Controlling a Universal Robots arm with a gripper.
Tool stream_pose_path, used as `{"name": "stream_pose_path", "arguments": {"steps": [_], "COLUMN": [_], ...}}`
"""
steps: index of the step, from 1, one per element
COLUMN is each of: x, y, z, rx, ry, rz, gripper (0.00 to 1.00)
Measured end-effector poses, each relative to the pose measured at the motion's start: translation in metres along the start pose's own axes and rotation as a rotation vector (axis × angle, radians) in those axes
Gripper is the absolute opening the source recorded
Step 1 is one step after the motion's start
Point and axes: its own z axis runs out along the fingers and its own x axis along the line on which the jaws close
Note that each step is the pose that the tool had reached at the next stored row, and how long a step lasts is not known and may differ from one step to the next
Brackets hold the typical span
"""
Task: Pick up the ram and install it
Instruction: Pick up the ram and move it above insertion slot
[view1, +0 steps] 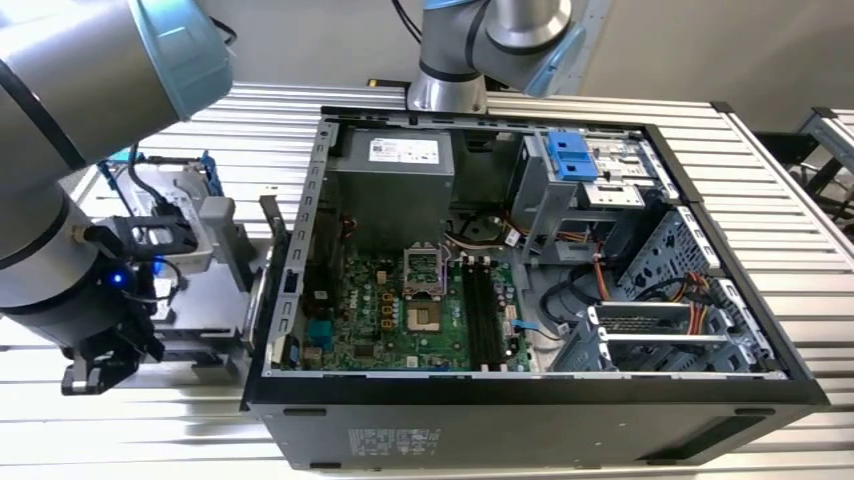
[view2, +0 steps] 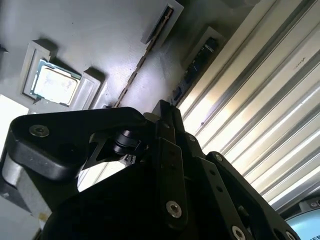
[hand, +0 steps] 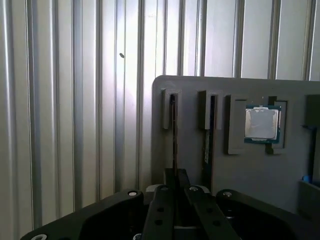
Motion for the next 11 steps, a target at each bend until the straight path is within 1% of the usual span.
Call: {"name": "stream_pose_path", "arguments": {"steps": [4,8,11], "x": [-0.0011,-0.0019,-0.0027], "y": [0.0002,0.0004,0.0006], "z": [-0.0111,-0.0195,-0.0271], "rx": [-0.0001,-0.0001,0.0], "ry": [0.0001,0.0001,0.0001], "rz": [0.0,0.0,0.0], "gripper": [0.0,0.0,0.0]}}
